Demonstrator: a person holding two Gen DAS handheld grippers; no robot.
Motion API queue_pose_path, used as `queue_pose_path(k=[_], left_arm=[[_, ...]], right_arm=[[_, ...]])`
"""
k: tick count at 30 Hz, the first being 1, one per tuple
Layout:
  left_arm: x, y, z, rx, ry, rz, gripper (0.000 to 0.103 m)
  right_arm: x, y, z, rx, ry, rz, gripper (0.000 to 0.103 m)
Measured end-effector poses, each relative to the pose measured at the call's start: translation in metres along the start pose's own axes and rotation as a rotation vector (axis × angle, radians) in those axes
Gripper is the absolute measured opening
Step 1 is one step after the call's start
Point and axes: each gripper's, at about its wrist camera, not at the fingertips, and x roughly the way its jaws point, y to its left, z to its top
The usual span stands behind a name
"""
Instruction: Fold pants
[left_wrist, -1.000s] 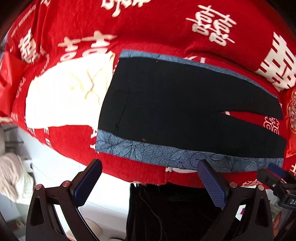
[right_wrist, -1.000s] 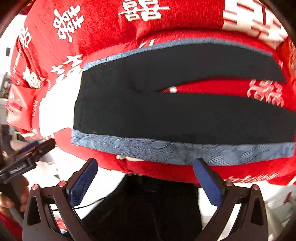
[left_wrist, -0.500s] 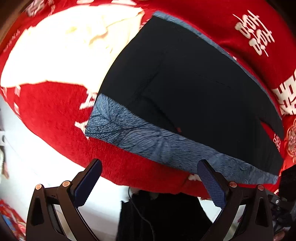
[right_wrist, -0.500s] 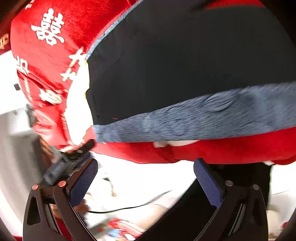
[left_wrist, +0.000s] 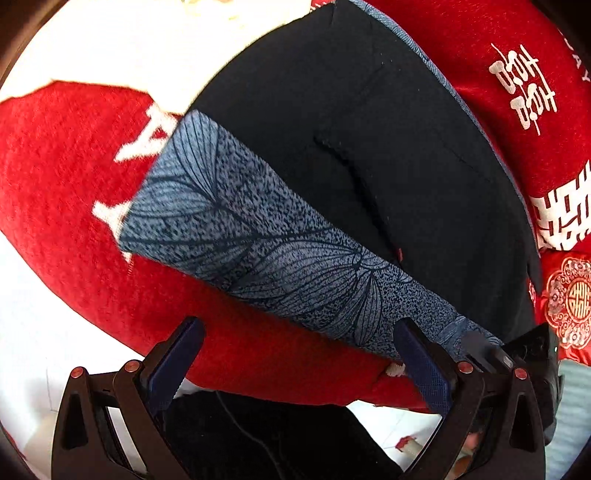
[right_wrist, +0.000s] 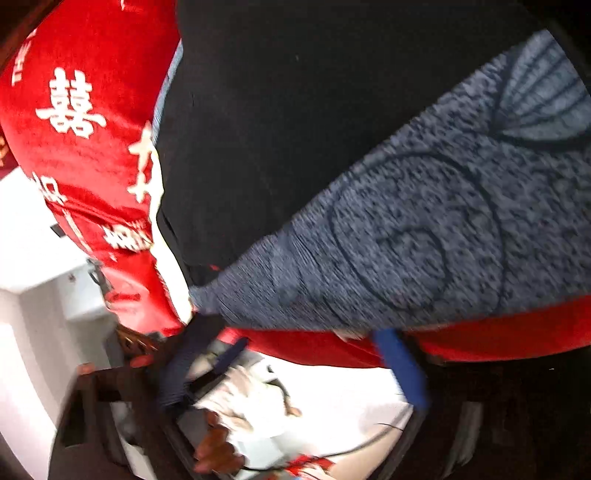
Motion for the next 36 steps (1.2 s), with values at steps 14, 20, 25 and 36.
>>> queue_pose_path(k=[14,20,25,36], left_arm=[[0.007,-0.024,0.024,-0.192,-0.067,-0.188,0.093],[0.000,-0.022,0.041,-0.151,-0.061,-0.200,0.036],[-0.014,-0.048,0.050,-0.028,-0.063,-0.177,0.036],[-0.010,-0.056,0.054,0.042,-0.020,-0.118,0.034]], right_arm=[[-0.036,0.059,0.008,-0.127,-0.021,0.198,0.068],[-0.053,0.019,0.004,-0.103,-0.042,0.110,0.068],[-0.080,-0.040,0.000,0.031,-0.116,0.093,0.068],[-0.097,-0.118,0.002,0.463,-0.290,0.523,0.006]])
